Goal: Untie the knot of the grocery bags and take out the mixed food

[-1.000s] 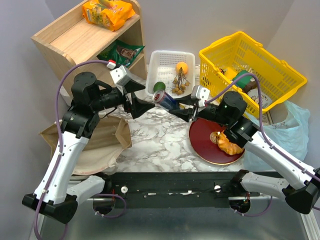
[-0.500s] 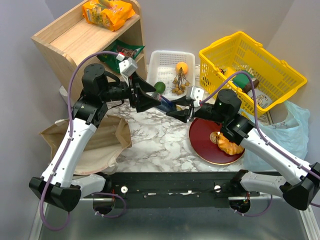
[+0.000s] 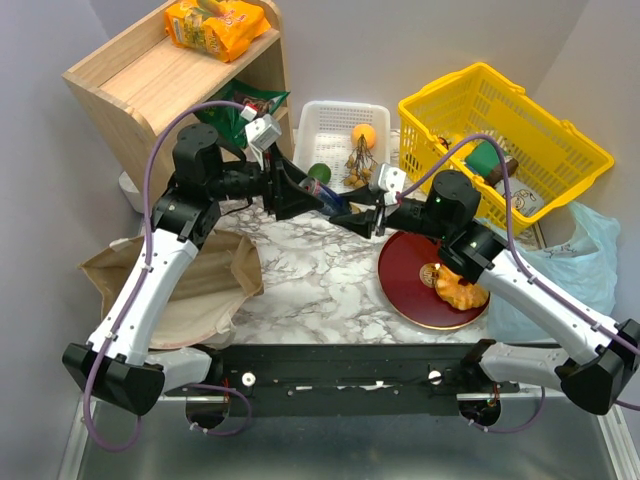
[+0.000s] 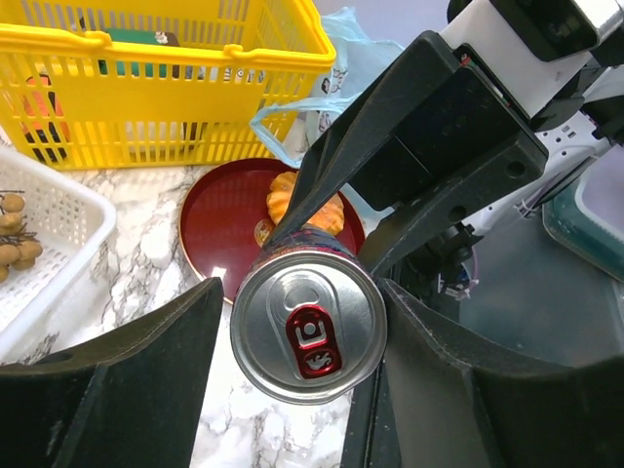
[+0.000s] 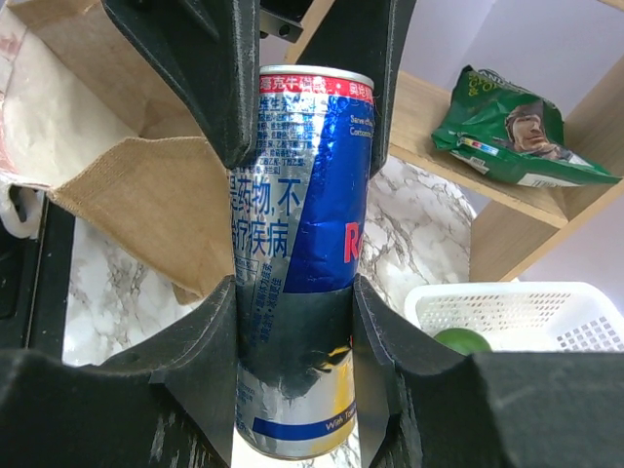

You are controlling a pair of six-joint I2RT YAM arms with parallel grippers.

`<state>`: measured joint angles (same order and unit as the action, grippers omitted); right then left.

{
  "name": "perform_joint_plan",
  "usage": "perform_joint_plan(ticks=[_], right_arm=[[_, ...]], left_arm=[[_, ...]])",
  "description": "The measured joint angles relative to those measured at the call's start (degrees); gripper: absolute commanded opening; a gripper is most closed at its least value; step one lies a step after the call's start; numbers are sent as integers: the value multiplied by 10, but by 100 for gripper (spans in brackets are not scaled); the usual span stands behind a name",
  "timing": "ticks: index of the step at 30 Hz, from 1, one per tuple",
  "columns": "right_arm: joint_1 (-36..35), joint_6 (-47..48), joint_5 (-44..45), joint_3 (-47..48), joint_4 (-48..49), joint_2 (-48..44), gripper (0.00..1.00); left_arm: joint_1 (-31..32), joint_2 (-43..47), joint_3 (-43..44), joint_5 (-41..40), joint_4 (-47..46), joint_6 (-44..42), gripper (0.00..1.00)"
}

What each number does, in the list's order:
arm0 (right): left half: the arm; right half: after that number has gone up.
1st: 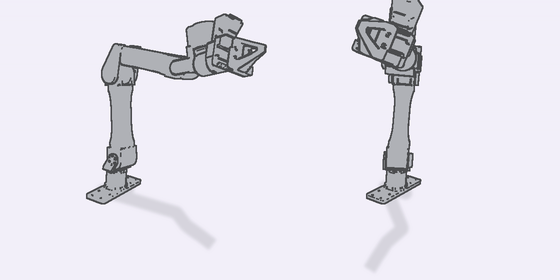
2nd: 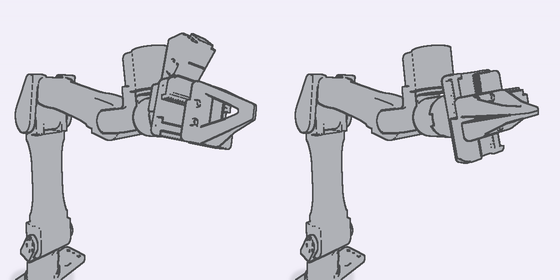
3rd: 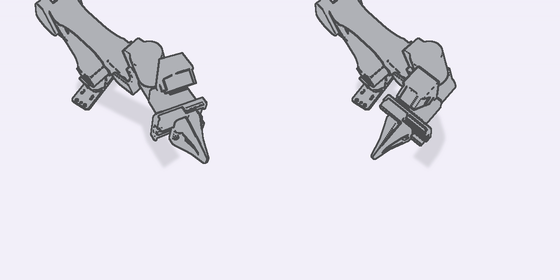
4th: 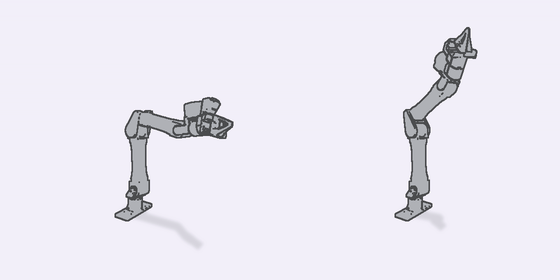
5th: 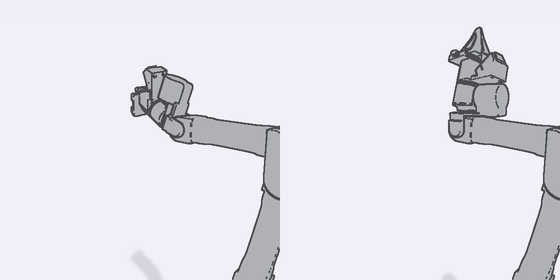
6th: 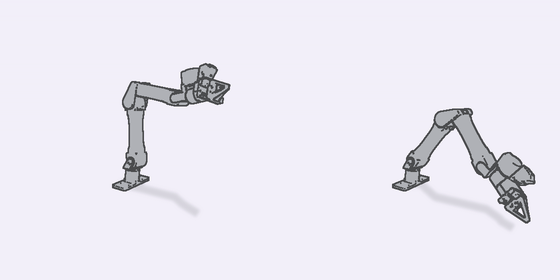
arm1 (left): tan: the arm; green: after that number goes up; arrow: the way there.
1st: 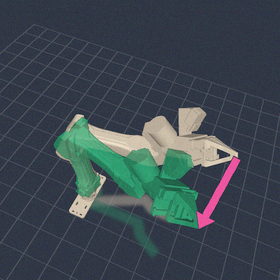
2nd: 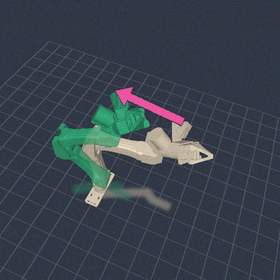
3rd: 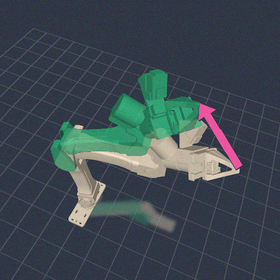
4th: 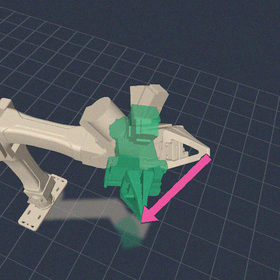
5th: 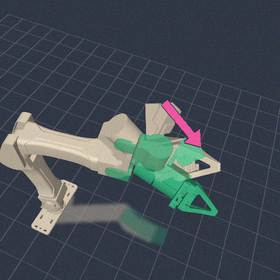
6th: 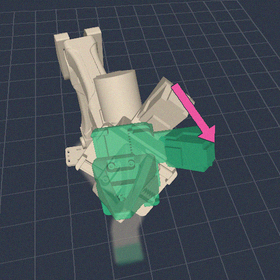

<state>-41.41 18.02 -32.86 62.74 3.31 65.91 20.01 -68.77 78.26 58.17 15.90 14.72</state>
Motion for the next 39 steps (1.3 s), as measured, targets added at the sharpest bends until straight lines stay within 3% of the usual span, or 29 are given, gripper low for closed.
perform_joint_plan(ticks=[5, 6, 8, 10, 12, 14, 15, 23, 29, 39], right_arm=[[2, -12, 7, 7, -1, 12, 14], [3, -15, 8, 7, -2, 12, 17], [3, -19, 11, 7, -5, 12, 37], [3, -22, 15, 7, -9, 12, 59], [3, -23, 17, 7, -11, 12, 72], [2, -25, 23, 7, -14, 12, 94], [2, -28, 27, 8, -15, 12, 99], [2, -18, 65, 5, -84, -33, 99], [2, -5, 85, -24, -130, -94, 99], [2, 24, 100, -49, -171, -103, 99]], left_arm=[[-1, -10, 0, 7, -16, 17, 31], [-1, -12, 0, 9, -17, 18, 17], [-1, -16, 0, 11, -17, 19, 0], [-2, -19, 1, 13, -16, 16, 0], [-2, -21, 7, 12, -3, 5, 0], [0, -25, 17, 8, 13, -11, 0], [0, -27, 22, 2, 25, -22, 0], [3, -62, 103, -117, 170, -151, 0], [4, -92, 118, -238, 250, -219, 0], [4, -170, 103, -471, 264, -261, 0]])
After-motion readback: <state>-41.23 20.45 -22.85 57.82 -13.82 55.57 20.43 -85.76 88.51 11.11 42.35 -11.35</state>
